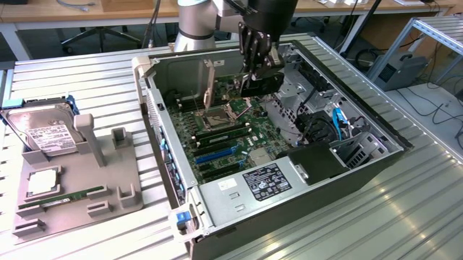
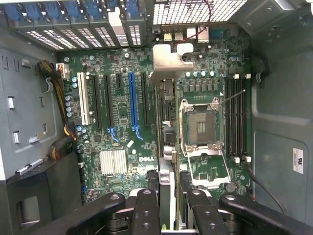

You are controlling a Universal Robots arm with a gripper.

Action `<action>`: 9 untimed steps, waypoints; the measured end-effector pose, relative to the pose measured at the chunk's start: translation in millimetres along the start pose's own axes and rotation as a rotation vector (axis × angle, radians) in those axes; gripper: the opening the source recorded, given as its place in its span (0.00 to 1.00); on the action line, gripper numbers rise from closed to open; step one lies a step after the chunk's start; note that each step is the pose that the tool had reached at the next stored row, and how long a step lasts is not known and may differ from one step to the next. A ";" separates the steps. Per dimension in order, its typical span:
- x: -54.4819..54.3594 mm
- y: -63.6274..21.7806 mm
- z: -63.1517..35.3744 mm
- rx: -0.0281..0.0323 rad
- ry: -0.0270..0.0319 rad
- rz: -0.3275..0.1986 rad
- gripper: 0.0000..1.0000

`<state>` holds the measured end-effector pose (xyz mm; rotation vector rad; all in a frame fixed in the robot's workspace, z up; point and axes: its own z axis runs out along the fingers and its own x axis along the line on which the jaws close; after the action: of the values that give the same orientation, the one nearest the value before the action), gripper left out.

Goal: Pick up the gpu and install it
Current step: 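Insert the gpu into the slot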

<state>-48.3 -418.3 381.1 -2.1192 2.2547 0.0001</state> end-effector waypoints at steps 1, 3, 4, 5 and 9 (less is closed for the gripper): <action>0.7 0.0 0.0 0.0000 0.0001 0.000 0.27; 1.9 0.0 0.2 -0.0001 0.0002 0.000 0.27; 2.5 0.0 0.3 0.0000 0.0001 0.000 0.27; 3.2 0.0 0.5 0.0000 0.0001 0.000 0.27; 5.3 -0.1 1.6 0.0000 0.0001 0.000 0.27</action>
<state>-48.4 -423.6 379.3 -2.1192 2.2547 -0.0001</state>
